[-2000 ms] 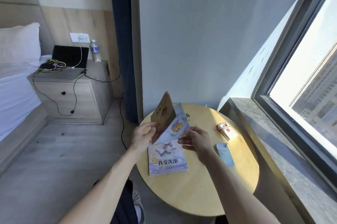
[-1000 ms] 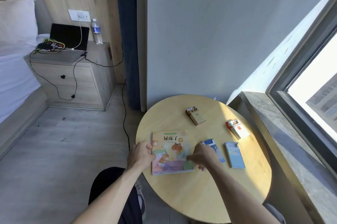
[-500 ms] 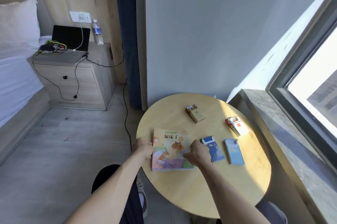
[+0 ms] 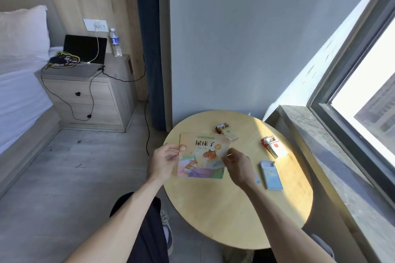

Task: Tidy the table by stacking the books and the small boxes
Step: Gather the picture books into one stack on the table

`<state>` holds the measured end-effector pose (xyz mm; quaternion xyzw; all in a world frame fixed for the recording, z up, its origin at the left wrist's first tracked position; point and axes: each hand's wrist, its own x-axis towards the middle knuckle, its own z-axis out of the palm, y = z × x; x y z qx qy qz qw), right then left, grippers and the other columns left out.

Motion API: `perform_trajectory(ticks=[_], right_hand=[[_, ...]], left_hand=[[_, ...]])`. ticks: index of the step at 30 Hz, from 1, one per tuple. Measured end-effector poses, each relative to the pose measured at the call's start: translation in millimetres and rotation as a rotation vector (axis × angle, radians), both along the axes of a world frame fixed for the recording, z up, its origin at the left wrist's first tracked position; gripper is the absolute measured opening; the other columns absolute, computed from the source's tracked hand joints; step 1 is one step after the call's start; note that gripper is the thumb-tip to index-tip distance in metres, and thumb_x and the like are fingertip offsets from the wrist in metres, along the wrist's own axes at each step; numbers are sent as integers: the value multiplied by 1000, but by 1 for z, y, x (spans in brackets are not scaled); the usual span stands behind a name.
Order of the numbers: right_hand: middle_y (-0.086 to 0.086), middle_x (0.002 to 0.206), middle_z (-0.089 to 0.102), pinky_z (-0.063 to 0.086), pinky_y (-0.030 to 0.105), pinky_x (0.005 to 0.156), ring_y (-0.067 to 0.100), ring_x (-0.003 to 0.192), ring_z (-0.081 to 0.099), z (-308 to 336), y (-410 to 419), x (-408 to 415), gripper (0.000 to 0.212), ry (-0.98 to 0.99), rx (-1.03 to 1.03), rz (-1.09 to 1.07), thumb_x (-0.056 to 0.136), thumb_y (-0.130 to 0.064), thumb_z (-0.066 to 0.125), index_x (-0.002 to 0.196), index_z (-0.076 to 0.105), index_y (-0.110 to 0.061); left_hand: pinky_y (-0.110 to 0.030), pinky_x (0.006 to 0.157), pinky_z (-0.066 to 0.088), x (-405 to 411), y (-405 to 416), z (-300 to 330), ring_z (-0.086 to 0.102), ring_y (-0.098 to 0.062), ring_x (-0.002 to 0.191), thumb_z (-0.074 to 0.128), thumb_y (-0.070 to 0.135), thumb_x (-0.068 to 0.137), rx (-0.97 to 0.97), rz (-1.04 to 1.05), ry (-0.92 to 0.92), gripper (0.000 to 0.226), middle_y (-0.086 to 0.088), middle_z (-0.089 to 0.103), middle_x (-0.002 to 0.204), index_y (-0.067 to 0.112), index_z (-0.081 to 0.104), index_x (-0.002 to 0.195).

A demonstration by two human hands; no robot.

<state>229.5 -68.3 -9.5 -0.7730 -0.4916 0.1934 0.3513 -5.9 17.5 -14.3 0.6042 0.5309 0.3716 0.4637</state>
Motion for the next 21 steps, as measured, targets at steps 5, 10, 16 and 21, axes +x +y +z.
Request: perform_trajectory(ticks=[5,10,16,21], right_hand=[[4,82,72,49,41,63,26,74,64,-16,-14,-13,19,-31,18,-20,101,-21,55,84,56,-11],[7,79,70,46,41,60,29,71,61,-19,-16,-13,21,-55,10,-22,102,-20,52,84,55,-10],[6,87,72,48,37,58,24,75,66,-22,-17,-15,22,-57,-30,-2,104,-23,50,86,56,-13],[5,86,73,57,47,67,25,79,69,-38,-17,-9,20,-37,-74,13,100,-22,51,83,56,-16]], left_hand=[[-5,64,44,3,-13,0,67,-2,81,68,8,94,168,73,262,15,8,78,96,15,80,100],[-16,70,48,2,-15,-3,65,-4,79,68,5,94,164,76,270,13,7,75,89,11,80,98],[-13,64,49,-1,-16,-13,64,1,78,67,4,93,157,33,305,17,23,67,77,16,78,90],[-14,66,53,-6,-14,-20,67,-4,82,68,4,92,141,-5,313,14,14,70,82,14,77,90]])
